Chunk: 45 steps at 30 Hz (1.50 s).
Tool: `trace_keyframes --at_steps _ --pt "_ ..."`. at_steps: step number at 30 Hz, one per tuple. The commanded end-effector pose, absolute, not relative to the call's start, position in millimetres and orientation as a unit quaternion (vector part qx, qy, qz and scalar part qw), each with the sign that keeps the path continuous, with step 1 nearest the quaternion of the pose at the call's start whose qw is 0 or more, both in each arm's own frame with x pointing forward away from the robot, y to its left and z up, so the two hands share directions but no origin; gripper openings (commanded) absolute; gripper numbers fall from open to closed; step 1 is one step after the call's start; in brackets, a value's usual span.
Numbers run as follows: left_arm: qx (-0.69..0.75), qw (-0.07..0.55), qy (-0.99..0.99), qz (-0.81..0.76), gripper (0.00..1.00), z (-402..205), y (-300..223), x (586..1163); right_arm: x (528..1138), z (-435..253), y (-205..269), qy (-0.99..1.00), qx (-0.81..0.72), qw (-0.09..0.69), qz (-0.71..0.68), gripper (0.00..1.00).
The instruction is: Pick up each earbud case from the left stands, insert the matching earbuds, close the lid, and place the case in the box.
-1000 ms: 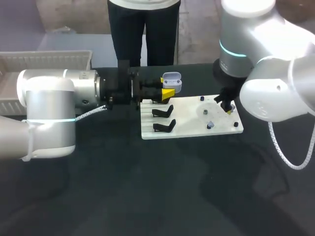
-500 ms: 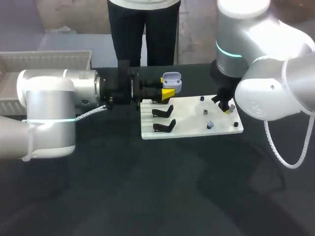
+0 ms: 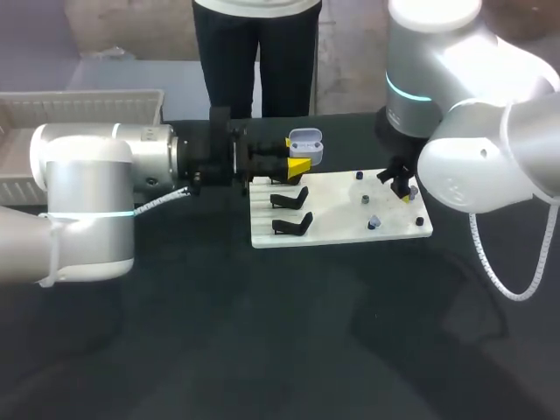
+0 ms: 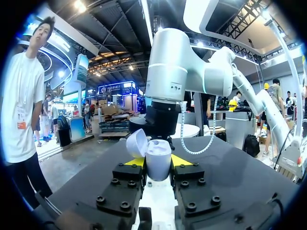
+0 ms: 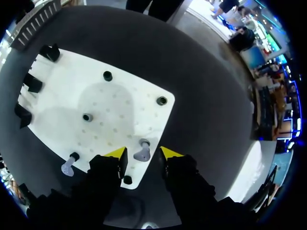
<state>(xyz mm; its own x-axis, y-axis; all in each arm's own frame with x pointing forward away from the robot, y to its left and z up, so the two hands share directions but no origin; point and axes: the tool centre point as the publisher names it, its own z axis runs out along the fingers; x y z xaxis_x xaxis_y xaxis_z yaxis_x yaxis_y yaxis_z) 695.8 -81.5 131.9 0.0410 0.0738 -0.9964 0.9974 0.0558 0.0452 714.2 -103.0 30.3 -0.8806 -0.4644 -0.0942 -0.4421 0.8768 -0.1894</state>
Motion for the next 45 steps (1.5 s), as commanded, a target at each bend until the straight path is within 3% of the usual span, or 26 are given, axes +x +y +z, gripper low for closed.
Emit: trace_keyframes --at_steps 1,4,10,15,30,45 --pt "0.513 0.508 0.522 -0.454 0.00 132 -82 694 714 30 -103 0.966 -0.234 0.069 -0.081 0.40" --pt "0.513 0.508 0.522 -0.454 0.00 132 -82 694 715 29 -103 0.967 -0.234 0.068 -0.079 0.39" --pt "0.513 0.508 0.522 -0.454 0.00 132 -82 694 716 28 -102 0.966 -0.235 0.067 -0.079 0.22" --pt "0.513 0.508 0.522 -0.454 0.00 132 -82 694 717 26 -101 0.967 -0.236 0.064 -0.079 0.00" --pt "0.513 0.508 0.522 -0.454 0.00 132 -82 694 702 83 -101 0.970 -0.218 0.063 -0.083 0.00" --pt "0.513 0.508 0.522 -0.454 0.00 132 -82 694 671 166 -61 0.968 -0.227 0.068 -0.078 0.00"
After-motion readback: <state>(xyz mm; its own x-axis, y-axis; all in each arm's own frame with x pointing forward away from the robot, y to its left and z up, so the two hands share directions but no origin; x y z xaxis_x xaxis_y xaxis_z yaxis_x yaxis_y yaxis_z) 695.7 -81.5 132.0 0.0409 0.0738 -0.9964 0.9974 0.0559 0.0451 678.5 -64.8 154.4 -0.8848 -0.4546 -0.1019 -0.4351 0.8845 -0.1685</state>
